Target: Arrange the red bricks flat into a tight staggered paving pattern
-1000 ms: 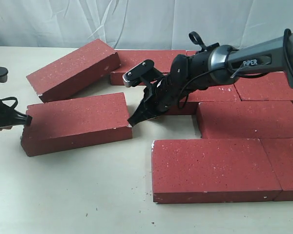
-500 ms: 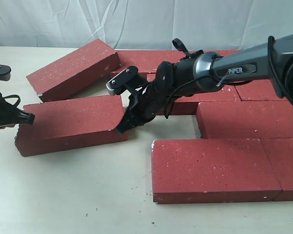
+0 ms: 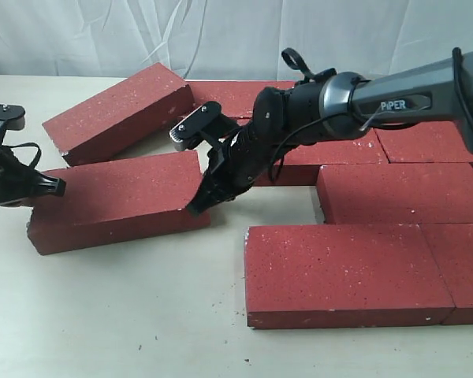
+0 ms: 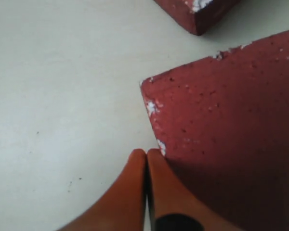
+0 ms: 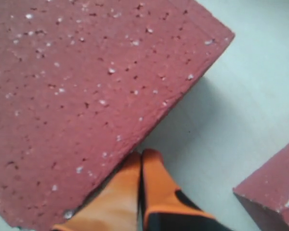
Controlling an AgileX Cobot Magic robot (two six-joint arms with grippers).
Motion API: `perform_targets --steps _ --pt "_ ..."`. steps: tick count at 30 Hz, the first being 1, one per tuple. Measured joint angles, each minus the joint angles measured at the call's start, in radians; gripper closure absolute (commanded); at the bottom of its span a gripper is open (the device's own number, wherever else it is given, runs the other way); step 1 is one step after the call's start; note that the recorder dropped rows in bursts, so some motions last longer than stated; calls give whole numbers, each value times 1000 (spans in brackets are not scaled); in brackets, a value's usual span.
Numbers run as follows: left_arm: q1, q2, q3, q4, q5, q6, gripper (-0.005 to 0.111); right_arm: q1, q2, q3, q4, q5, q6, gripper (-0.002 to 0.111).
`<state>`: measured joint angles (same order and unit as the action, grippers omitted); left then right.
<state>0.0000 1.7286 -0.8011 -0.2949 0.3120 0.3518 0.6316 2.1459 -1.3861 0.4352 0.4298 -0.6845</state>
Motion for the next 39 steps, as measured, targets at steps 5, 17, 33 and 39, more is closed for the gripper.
perform_targets --steps 5,17,33,39 --pt "0 0 0 -133 15 158 107 -3 -43 0 -21 114 -15 109" --pt "0 0 -24 -295 117 350 107 -3 -76 0 -136 272 -18 109" --pt "0 0 -24 -425 151 510 107 -3 -76 0 -326 255 124 109" --pt "0 0 -24 -433 151 519 107 -3 -76 0 -345 278 135 109"
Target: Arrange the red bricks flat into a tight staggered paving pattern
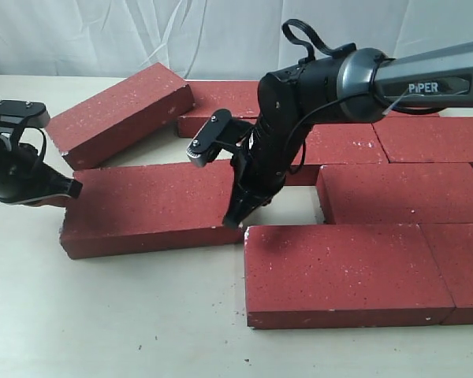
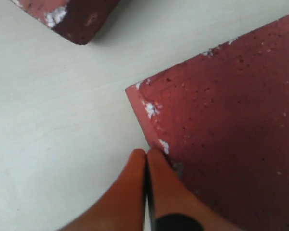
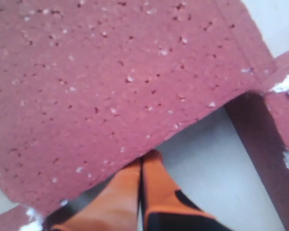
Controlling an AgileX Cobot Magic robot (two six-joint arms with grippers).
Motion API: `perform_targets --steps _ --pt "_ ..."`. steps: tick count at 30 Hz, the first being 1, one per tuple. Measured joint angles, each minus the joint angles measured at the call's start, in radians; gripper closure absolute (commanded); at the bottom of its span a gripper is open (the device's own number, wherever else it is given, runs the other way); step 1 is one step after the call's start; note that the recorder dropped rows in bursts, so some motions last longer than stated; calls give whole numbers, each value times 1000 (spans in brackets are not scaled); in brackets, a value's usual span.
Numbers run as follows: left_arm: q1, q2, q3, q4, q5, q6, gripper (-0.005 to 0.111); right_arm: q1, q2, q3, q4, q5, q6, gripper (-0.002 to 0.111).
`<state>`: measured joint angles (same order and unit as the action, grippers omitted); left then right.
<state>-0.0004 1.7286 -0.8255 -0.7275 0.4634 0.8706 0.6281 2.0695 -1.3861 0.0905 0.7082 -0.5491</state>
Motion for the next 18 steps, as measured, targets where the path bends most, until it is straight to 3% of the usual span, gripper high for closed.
perform_targets --steps 8,18 --pt "0 0 0 -2 4 4 107 2 0 0 -20 48 6 109" --pt "0 0 0 2 -85 4 107 2 14 0 -71 -53 30 109"
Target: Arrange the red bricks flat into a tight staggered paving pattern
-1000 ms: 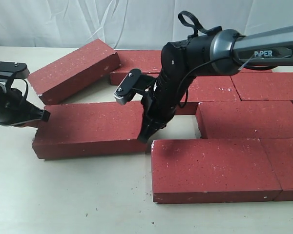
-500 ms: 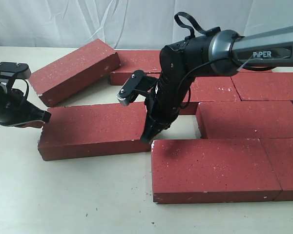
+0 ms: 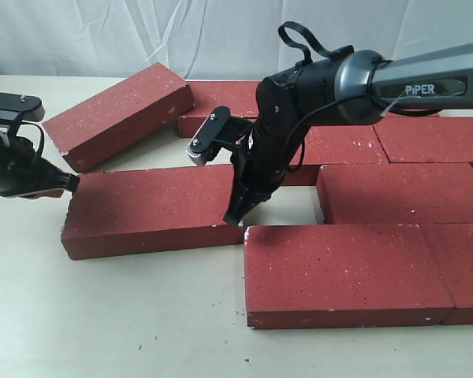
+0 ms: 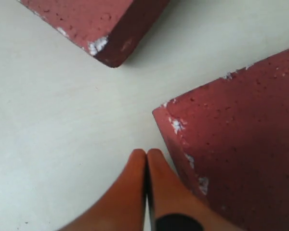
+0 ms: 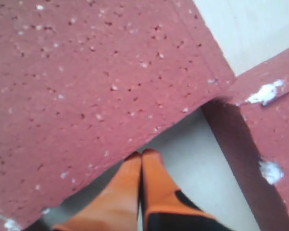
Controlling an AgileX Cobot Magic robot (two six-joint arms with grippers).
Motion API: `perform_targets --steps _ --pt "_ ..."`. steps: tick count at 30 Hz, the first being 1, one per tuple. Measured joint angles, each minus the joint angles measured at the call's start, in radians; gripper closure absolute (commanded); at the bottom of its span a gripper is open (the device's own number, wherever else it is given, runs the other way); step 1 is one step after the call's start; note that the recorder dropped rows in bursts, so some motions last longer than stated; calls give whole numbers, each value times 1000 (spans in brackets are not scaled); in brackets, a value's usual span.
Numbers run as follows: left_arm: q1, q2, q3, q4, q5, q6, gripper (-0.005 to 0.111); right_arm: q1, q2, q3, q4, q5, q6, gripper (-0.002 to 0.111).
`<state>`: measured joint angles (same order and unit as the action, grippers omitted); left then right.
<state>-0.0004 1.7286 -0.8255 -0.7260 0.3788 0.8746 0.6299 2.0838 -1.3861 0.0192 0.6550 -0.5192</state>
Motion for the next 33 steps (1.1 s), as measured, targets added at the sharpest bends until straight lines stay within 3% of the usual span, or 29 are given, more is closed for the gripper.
perform_targets --steps 10,22,33 --pt "0 45 -1 -17 -14 0 107 0 65 -2 -92 -95 48 109" --pt "-41 106 -38 -135 -22 120 107 0 27 -2 -28 -44 49 109" --pt "-48 106 -40 -139 -22 127 107 0 19 -2 -19 31 49 109"
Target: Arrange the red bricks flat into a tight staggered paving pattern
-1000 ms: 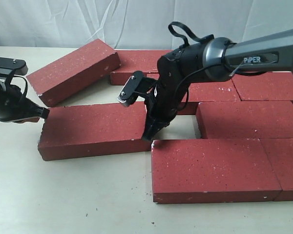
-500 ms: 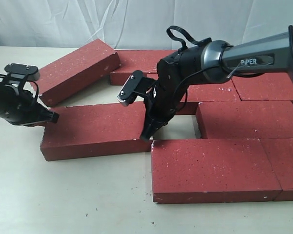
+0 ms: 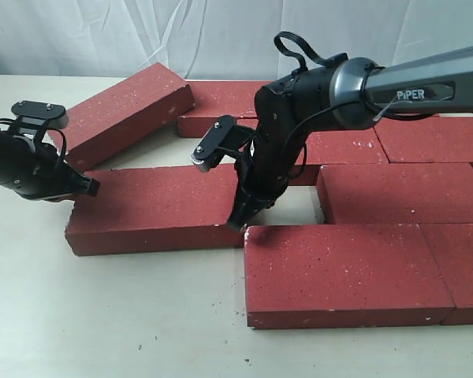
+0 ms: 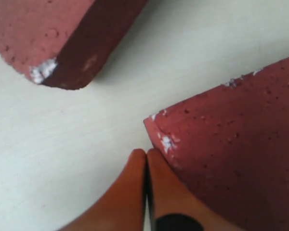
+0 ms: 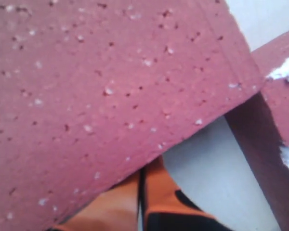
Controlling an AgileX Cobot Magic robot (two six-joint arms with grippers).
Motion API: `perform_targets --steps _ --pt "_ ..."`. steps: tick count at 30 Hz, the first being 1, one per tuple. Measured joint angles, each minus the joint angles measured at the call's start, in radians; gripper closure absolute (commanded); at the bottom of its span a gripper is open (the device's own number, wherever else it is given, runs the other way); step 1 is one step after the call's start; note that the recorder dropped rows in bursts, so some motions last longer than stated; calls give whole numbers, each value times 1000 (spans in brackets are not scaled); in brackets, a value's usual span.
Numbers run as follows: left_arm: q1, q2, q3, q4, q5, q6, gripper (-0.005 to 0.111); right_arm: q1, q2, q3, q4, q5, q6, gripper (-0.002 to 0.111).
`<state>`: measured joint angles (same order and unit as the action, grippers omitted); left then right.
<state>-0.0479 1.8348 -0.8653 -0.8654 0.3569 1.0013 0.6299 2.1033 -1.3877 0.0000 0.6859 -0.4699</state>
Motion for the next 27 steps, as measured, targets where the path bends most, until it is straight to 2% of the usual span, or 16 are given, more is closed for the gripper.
perform_targets --steps 8,17,22,27 --pt "-2 0 0 0 -45 20 107 0 16 0 -69 21 13 109" --pt "-2 0 0 0 -83 20 107 0 -82 0 -169 82 177 109" --pt "-2 0 -10 -2 -73 20 107 0 -133 0 -65 3 174 109" --pt "-2 0 -19 -52 -17 90 107 2 -91 0 -75 -77 159 109"
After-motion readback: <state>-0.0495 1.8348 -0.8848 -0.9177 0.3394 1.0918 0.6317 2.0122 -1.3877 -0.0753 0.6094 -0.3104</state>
